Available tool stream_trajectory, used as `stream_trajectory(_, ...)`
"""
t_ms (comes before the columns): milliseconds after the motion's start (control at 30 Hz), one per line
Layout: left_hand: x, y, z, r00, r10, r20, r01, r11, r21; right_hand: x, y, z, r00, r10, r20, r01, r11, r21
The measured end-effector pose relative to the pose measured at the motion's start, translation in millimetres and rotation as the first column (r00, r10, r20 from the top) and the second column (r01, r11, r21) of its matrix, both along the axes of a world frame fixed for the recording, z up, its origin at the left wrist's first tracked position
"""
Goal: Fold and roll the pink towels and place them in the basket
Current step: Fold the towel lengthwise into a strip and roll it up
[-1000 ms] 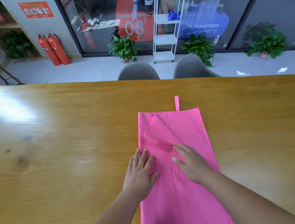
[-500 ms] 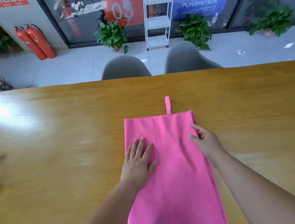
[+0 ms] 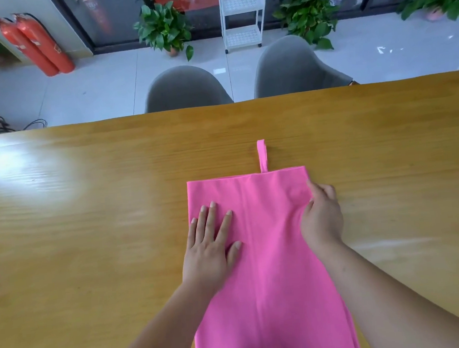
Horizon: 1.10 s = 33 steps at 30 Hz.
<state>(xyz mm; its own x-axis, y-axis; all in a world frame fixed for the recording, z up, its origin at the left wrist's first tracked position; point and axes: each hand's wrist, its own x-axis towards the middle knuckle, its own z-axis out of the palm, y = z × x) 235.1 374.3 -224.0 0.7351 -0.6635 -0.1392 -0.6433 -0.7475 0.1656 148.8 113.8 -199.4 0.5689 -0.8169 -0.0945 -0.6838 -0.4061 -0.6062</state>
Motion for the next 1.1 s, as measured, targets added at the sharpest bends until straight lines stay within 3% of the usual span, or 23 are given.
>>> stream_trajectory(67,-2,-8,4,0.997,0.078,-0.004,-0.078,0.997,-0.010,7,5,3,0.992,-0.124,-0.030,0.121,0.989,-0.086)
stream_trajectory(133,-5,-22,9,0.995,0.099,0.001,-0.099,0.994,-0.036,16,18,9,0.997,-0.070,-0.027,0.062,0.973,-0.223)
stream_trajectory(200,-5,-35,10,0.997,0.082,0.000,-0.082,0.995,-0.055,23,42,7,0.970,0.224,-0.094,-0.241,0.932,-0.272)
stream_trajectory(267,0,-41,6,0.997,0.082,-0.003,-0.082,0.996,-0.042,21,61,-5,0.812,0.515,-0.275,-0.579,0.772,-0.263)
stream_trajectory(333,11,-37,1,0.997,0.072,0.006,-0.072,0.997,-0.007,12,58,-14,0.681,0.604,-0.414,-0.721,0.653,-0.233)
stream_trajectory(567,52,-29,3,0.999,-0.005,0.047,0.004,1.000,0.014,19,6,-18,0.767,0.452,-0.455,-0.594,0.769,-0.238)
stream_trajectory(933,53,-41,12,0.998,0.002,-0.057,0.009,0.982,0.189,30,12,-6,0.696,0.469,-0.544,-0.610,0.786,-0.102)
stream_trajectory(1100,-22,-32,20,0.995,0.041,-0.090,-0.043,0.999,-0.021,-16,71,2,0.722,0.505,-0.473,-0.628,0.766,-0.142)
